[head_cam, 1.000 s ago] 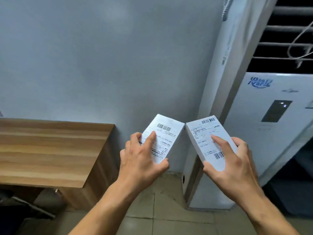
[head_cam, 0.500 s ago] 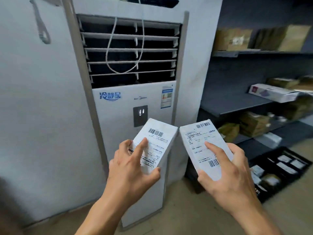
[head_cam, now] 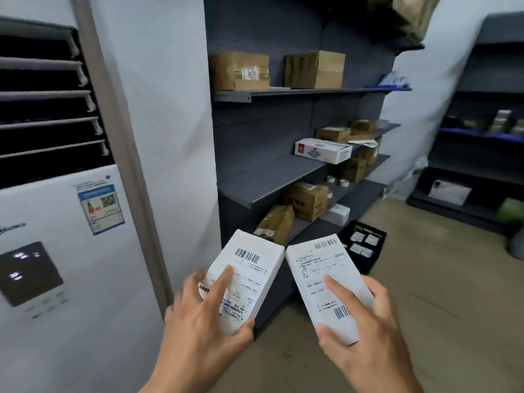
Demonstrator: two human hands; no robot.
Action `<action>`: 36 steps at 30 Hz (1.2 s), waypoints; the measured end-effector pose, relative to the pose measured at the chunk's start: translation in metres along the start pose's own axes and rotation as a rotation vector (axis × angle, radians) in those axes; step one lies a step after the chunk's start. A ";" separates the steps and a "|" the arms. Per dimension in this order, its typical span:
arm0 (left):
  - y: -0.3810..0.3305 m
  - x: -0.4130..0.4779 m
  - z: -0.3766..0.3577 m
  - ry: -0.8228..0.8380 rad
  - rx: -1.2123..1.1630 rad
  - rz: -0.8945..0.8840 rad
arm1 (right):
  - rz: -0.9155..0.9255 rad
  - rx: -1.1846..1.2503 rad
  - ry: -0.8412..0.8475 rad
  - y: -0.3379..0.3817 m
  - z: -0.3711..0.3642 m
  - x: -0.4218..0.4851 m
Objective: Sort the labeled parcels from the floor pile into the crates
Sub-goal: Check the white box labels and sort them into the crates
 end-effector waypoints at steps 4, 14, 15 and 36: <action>-0.004 0.067 -0.039 0.073 -0.089 -0.075 | -0.116 -0.070 0.008 -0.041 -0.017 0.032; -0.017 0.251 -0.121 0.116 -0.151 -0.202 | -0.450 -0.273 -0.087 -0.124 -0.032 0.112; -0.024 0.263 -0.131 0.130 -0.140 -0.215 | -0.474 -0.276 -0.087 -0.132 -0.034 0.117; -0.257 0.472 -0.365 0.309 -0.299 -0.152 | -0.536 -0.083 0.043 -0.470 -0.024 0.351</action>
Point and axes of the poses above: each hand's wrist, its own x-axis towards the middle knuckle, its own z-axis out of the back of the hand, y = z × x, the point moved 1 cm from there along x, towards the middle knuckle, and after that the axes turned 4 degrees about z, right-handed, at the moved point
